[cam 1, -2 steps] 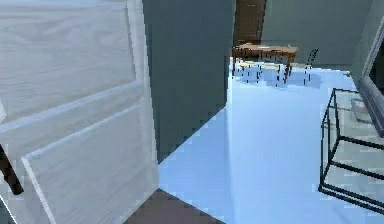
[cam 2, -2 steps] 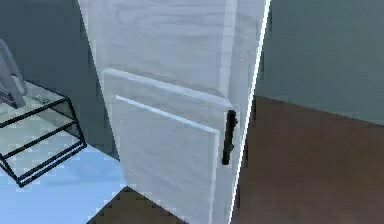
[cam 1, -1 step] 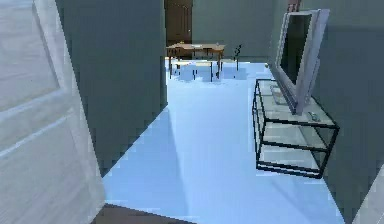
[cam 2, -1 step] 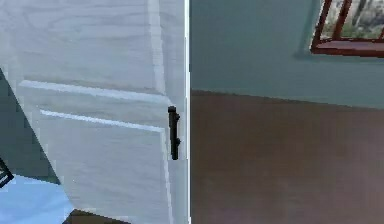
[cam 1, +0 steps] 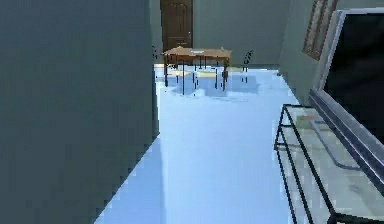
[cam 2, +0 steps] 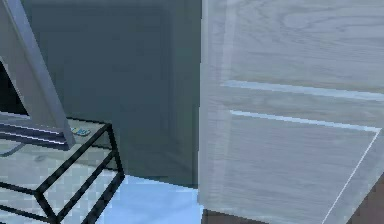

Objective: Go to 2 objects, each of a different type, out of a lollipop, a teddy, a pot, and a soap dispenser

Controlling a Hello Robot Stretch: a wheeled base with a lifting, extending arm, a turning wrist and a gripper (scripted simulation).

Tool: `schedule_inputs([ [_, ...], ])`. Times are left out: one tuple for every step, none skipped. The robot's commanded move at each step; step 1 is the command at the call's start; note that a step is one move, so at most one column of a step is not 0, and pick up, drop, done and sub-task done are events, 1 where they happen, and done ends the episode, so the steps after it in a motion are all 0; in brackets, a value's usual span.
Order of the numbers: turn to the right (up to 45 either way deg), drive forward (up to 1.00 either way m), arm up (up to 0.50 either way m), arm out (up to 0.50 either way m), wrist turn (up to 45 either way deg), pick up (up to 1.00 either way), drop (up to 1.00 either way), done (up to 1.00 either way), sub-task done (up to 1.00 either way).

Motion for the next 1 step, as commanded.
schedule_inputs([
  [3.0, 0.0, 0.0, 0.0, 0.0, 0.0, 0.0, 0.0, 0.0],
])
